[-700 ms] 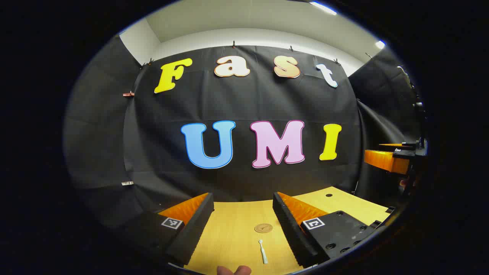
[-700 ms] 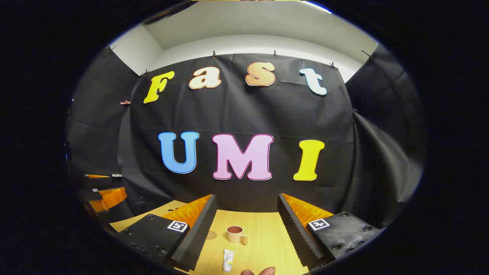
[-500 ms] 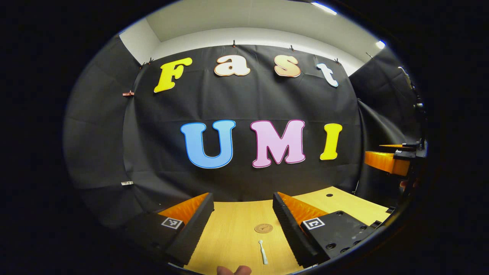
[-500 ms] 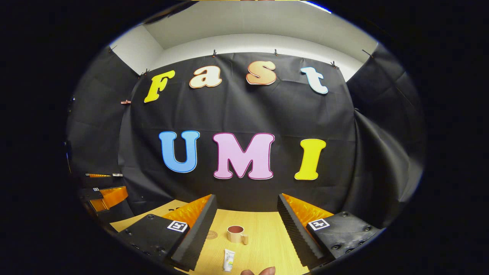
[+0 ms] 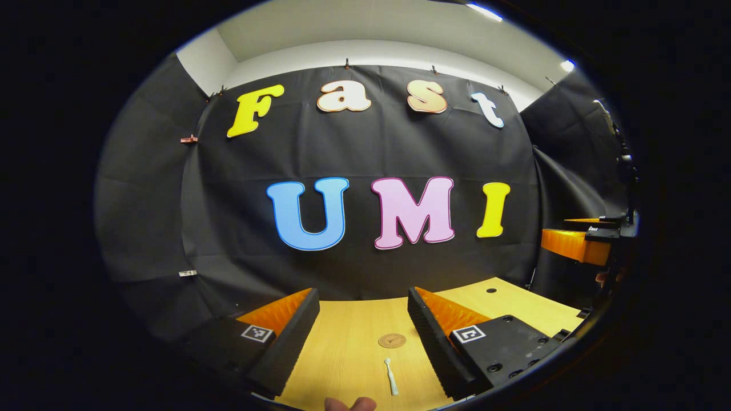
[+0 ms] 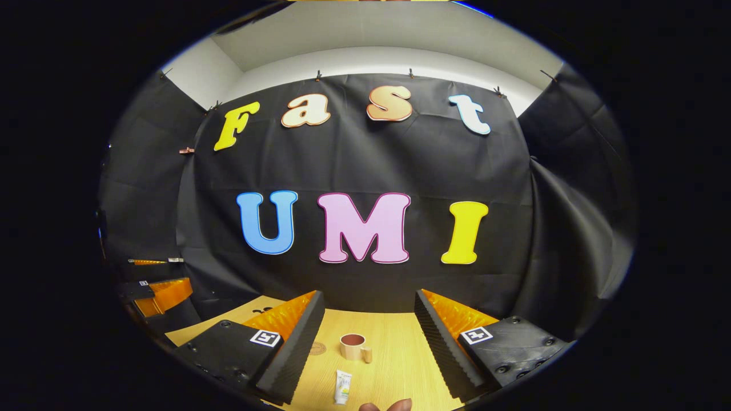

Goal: Put the toothbrush and toothpaste on the desktop into the cup, then pick up the cup and place it on the coaster on the desktop.

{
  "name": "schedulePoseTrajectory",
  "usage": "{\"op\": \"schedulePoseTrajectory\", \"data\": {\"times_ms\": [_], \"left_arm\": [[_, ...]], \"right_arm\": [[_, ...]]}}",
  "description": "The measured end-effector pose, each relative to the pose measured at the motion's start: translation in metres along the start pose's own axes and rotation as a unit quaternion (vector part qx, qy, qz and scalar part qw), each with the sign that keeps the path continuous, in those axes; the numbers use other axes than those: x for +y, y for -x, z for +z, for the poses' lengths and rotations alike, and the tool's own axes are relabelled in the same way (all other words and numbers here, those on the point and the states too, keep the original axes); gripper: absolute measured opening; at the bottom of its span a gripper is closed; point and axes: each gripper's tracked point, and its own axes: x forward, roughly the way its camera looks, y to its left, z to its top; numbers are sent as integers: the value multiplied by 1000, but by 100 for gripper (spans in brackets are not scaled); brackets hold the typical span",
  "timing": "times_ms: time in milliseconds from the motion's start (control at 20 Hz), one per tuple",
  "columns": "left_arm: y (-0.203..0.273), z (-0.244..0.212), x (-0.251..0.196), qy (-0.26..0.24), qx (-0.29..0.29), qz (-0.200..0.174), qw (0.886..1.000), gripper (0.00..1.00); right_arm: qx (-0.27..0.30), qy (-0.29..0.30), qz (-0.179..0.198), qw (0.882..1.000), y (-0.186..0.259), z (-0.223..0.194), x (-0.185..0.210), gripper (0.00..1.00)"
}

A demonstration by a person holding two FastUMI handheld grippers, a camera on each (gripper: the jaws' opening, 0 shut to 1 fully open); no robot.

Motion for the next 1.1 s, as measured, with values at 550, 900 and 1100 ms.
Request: {"op": "schedulePoseTrajectory", "data": {"times_ms": [550, 900, 1100], "left_arm": [[-1, -12, 6, -3, 14, 14, 1000, 98], [-12, -35, 6, -5, 50, 32, 998, 98], [-20, -48, 4, -9, 69, 48, 996, 98]], "right_arm": [[184, -33, 40, 982, -49, -110, 15, 97], [373, -41, 84, 923, -78, -249, 31, 98], [457, -53, 88, 883, -81, -326, 34, 98]]}}
